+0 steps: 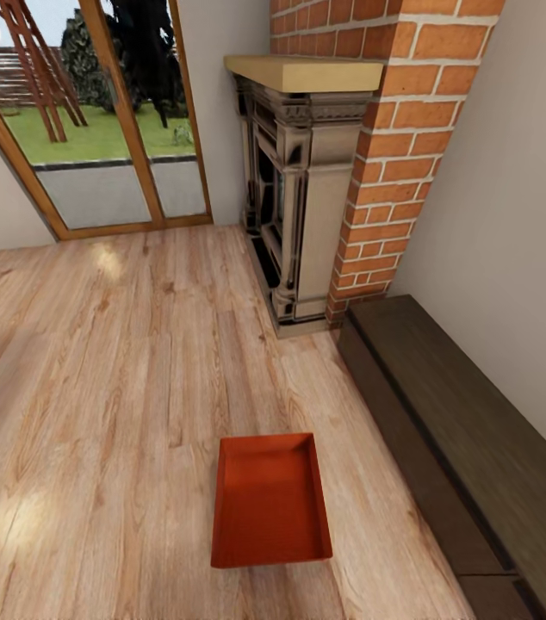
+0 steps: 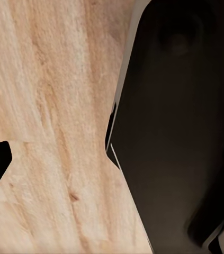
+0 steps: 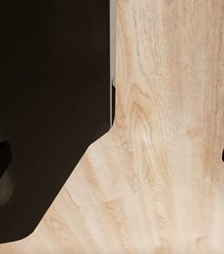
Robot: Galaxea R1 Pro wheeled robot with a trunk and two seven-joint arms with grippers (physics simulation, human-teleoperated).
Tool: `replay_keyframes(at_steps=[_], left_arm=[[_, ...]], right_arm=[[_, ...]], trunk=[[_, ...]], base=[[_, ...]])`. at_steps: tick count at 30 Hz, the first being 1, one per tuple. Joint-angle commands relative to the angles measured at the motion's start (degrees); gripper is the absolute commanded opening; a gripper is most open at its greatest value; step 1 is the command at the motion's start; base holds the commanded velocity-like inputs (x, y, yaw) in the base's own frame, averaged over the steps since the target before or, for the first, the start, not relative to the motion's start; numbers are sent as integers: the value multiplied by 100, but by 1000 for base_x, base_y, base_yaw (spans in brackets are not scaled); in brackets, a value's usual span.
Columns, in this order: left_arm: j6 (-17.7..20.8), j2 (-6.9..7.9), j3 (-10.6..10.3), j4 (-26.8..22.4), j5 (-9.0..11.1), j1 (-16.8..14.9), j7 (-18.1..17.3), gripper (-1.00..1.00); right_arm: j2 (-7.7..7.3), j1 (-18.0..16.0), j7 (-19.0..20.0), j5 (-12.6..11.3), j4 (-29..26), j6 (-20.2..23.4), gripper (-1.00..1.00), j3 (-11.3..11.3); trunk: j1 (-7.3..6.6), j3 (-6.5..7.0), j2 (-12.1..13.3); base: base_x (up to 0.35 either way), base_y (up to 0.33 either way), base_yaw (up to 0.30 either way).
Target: Move the two storage containers from the living room to the garage. In the garage, place one container on the floor and stack the other container on top of it (either order is fine).
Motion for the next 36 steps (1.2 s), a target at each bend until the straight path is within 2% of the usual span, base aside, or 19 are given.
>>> replay_keyframes(at_steps=[1, 16, 21, 30, 36], left_arm=[[-15, -1, -49, 2, 50, -2, 14, 100], [-15, -1, -49, 2, 50, -2, 9, 100], [-15, -1, -49, 2, 50, -2, 9, 100], [-15, -1, -49, 2, 50, -2, 1, 100], [-36, -3, -57, 2, 46, -2, -11, 100]], right_arm=[[3, -5, -3, -40, 16, -28, 100, 48], [15, -5, -3, -54, 15, -38, 100, 21], [16, -5, -3, -65, 16, -26, 100, 12], [13, -5, -3, -59, 12, -42, 100, 12], [12, -5, -3, -58, 15, -43, 100, 12]], trunk=[[0, -5, -3], [0, -7, -3], [0, -7, -3], [0, -7, -3], [0, -7, -3]], base=[[0, 0, 0], [0, 0, 0], [0, 0, 166], [0, -1, 22], [0, -151, 1]])
